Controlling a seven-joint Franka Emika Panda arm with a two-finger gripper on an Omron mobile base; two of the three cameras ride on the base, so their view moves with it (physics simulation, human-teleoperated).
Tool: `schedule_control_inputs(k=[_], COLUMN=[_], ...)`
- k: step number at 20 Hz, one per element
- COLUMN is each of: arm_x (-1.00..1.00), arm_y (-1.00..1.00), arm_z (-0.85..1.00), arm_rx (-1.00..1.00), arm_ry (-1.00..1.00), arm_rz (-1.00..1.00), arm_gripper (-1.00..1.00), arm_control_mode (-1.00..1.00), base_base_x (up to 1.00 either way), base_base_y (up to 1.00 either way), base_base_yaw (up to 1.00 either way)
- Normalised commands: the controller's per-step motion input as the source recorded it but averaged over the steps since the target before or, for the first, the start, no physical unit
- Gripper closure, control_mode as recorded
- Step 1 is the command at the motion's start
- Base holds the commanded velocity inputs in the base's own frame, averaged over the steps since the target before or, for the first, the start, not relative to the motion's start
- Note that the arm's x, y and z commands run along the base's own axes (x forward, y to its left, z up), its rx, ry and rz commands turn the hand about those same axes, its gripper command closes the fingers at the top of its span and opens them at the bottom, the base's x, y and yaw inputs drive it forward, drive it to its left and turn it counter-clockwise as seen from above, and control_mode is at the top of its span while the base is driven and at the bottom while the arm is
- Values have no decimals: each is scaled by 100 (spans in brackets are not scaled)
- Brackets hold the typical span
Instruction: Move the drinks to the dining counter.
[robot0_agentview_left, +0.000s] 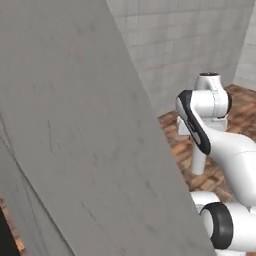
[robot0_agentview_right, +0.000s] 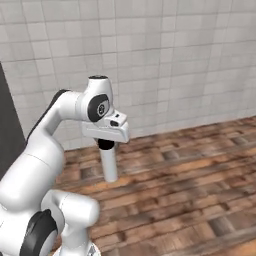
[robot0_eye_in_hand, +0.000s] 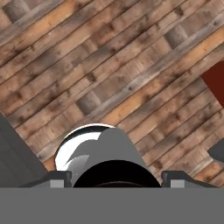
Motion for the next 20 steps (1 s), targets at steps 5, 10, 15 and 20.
schedule_control_inputs(k=[5, 10, 15, 20], arm_x=[0, 0, 0, 0], arm_y=[0, 0, 0, 0], arm_z=[0, 0, 0, 0], arm_rx=[0, 0, 0, 0], arm_ry=[0, 0, 0, 0], arm_rz=[0, 0, 0, 0], arm_gripper=[100, 100, 100, 100], arm_control_mode=[100, 100, 100, 100], base_base_x=[77, 70, 72, 78], base_base_y=[0, 0, 15, 33], base_base_yaw=[-69, -70, -71, -69])
